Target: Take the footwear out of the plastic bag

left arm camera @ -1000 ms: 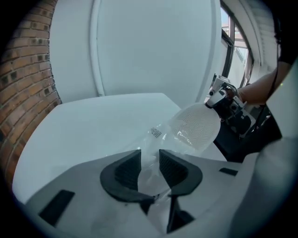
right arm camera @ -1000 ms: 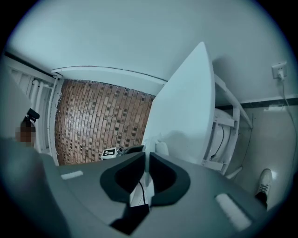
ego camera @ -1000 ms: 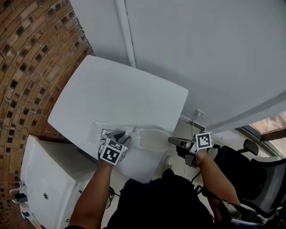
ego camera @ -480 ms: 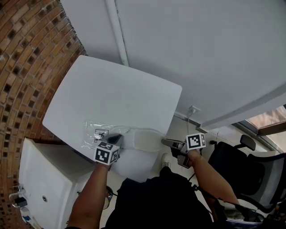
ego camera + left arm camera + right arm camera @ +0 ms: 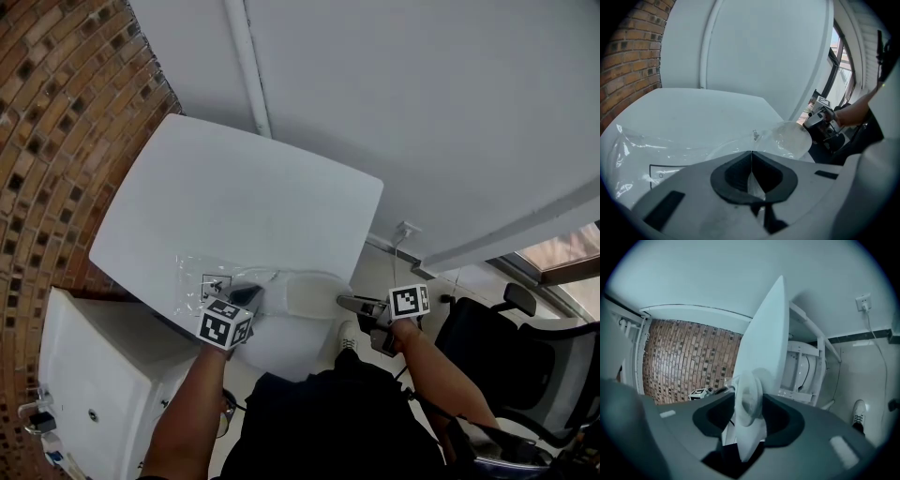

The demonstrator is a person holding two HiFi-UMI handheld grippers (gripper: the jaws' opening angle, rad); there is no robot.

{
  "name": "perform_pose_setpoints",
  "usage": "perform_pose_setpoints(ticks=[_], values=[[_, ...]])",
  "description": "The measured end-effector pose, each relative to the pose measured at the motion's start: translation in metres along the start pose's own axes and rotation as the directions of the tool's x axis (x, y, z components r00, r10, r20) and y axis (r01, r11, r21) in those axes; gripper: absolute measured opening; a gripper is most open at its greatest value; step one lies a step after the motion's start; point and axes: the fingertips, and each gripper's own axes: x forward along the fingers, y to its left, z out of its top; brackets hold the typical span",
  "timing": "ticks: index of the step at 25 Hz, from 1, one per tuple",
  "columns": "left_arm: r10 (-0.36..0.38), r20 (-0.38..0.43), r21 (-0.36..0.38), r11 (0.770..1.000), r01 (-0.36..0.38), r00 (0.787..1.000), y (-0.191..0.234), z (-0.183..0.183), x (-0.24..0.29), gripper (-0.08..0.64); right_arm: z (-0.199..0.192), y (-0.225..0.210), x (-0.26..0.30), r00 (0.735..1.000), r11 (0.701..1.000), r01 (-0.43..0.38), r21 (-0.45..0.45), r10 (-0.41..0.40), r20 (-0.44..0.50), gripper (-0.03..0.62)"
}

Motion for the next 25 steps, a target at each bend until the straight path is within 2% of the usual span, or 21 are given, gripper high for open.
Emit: perform_pose_setpoints(ticks=[2,3,6,9,13,18,25], values=[[-0.011,0.002,-0.004,1.000,0.011,1.000,-0.002,0.000,0.001,0.011,-0.002,0.000,-0.002,1.000,1.000,0.001,0.000,-0.001,-0.006,0.154],[-0.013,0.003,-0.006,1.000,0.013,1.000,-0.002,0.000,0.001,0.011,-0.004,-0.001,-0.003,1.000,1.000,0.001,-0.001,-0.001,-0.011,0.111],[-0.001,0.004,0.003,1.000,0.001,1.000,-0.001,0.000,0.001,0.011,-0.007,0.001,-0.006,1.000,0.999,-0.029,0.017,0.029,-0.010,0.080],[0.033,0.011,0.019,0.999,-0.034,0.999,0.003,0.004,-0.002,0.011,0.000,0.014,-0.014,0.993,0.992,-0.113,0.063,0.111,0.035,0.065],[0.078,0.010,0.016,0.997,-0.078,0.997,0.013,0.007,-0.004,0.011,0.016,0.042,-0.032,0.962,0.964,-0.261,0.045,0.257,0.090,0.054],[0.142,-0.009,-0.036,0.989,-0.143,0.990,0.026,0.006,-0.001,0.011,0.037,0.057,-0.065,0.945,0.954,-0.301,0.001,0.297,0.139,0.052],[0.203,-0.005,-0.164,0.966,-0.202,0.979,0.044,0.015,0.004,0.011,0.053,0.075,-0.107,0.920,0.951,-0.303,-0.062,0.309,0.239,0.052]])
